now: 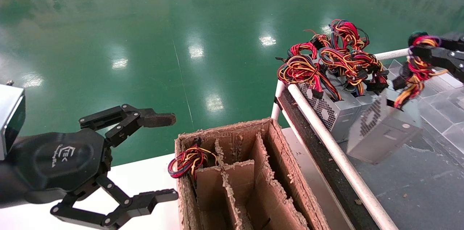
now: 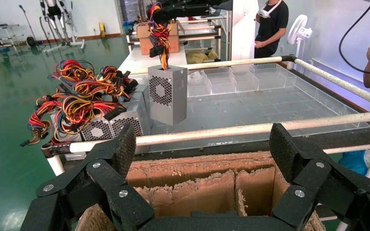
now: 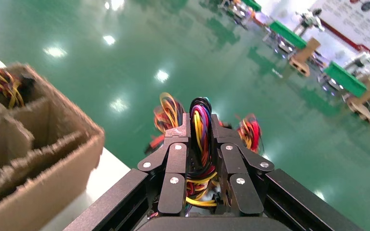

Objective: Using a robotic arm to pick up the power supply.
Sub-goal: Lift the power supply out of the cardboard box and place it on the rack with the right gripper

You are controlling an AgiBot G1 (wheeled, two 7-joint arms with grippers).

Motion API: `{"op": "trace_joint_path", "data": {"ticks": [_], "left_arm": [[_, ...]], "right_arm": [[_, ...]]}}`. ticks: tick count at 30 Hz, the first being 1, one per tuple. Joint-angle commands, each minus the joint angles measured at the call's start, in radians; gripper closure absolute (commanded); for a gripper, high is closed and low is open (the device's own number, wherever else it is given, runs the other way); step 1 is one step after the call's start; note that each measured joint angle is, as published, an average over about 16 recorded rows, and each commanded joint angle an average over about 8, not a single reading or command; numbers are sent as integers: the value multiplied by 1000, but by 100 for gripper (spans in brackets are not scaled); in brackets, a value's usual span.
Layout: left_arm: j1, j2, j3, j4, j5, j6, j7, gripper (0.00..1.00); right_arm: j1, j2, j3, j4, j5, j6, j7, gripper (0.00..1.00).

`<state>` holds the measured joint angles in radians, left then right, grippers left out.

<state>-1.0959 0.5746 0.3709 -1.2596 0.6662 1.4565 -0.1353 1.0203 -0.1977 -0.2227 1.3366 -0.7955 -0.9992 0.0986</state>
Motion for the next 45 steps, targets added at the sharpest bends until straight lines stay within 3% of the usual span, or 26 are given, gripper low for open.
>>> {"op": "trace_joint_path", "data": {"ticks": [1,7,15,29,30,36,38,45], "left_arm": [[0,0,0,0,0,0,0,0],[0,0,0,0,0,0,0,0],[0,0,0,0,0,0,0,0],[0,0,0,0,0,0,0,0],[0,0,0,0,0,0,0,0],[0,0,0,0,0,0,0,0],[0,0,0,0,0,0,0,0],[0,0,0,0,0,0,0,0]], "right_arm": [[-37,21,10,-1,16,20,-14,100],[-141,15,17,-6,59,70,-63,100],[-219,-54,13,-18,98,101,-118,100],[-91,-182,-56,-85,11,81,-128,98],[-78,-188,-62,-95,3,76,-126,92],[-17,-221,-90,-146,-33,52,-113,17],[0,-230,-98,-157,-40,42,-109,0],[43,-253,-120,-190,-63,10,-99,0]]}}
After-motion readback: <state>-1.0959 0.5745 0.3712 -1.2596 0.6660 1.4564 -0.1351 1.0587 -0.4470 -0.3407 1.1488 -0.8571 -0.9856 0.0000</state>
